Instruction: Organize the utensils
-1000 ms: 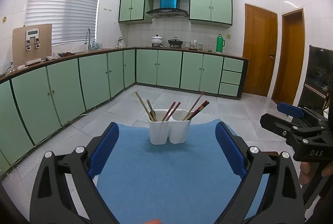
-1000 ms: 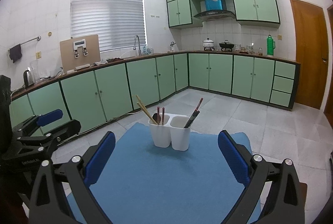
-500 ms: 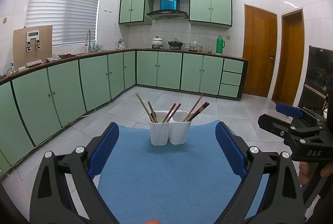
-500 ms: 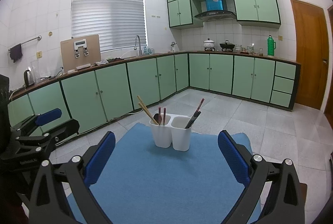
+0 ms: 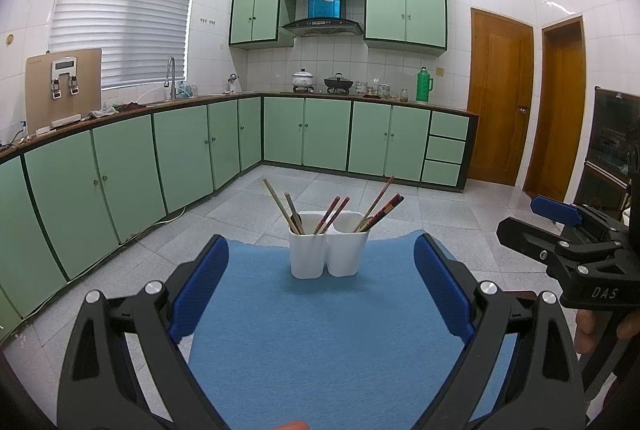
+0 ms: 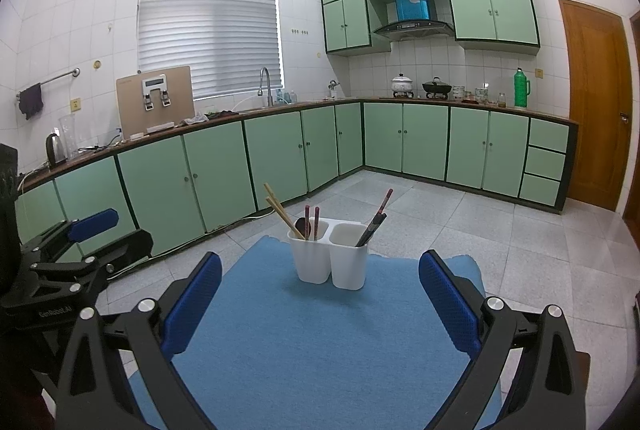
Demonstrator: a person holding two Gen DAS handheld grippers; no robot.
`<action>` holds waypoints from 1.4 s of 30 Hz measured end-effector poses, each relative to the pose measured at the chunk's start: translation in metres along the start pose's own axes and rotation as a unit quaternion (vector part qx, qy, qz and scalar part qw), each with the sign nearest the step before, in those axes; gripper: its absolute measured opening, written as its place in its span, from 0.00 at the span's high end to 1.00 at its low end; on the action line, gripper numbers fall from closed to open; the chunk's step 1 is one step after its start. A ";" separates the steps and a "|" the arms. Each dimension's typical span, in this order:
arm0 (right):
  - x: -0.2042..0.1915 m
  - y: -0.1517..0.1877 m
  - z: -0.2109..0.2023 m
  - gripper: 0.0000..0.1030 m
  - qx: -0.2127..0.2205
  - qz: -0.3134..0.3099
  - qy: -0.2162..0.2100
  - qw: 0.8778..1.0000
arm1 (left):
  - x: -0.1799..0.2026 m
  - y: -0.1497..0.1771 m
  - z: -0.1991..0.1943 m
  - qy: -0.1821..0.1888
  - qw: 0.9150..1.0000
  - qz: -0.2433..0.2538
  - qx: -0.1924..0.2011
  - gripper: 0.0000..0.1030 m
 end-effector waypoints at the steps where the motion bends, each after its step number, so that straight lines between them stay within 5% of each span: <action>1: 0.000 0.000 0.000 0.06 0.000 0.000 0.000 1.000 | 0.000 0.001 -0.001 0.000 1.000 0.000 0.000 0.12; 42: 0.004 0.009 0.009 0.06 -0.009 0.000 0.005 1.000 | -0.001 0.004 0.003 -0.001 1.000 0.004 -0.007 0.12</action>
Point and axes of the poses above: each gripper's, at about its wrist camera, not at the fingertips, and z roughly the way its jaws point, x to its right, y to its underside, the point moved 2 cm from there along z, roughly the way its jaws point, and after that the axes turned 13 degrees about -y, right-handed, at the moved point
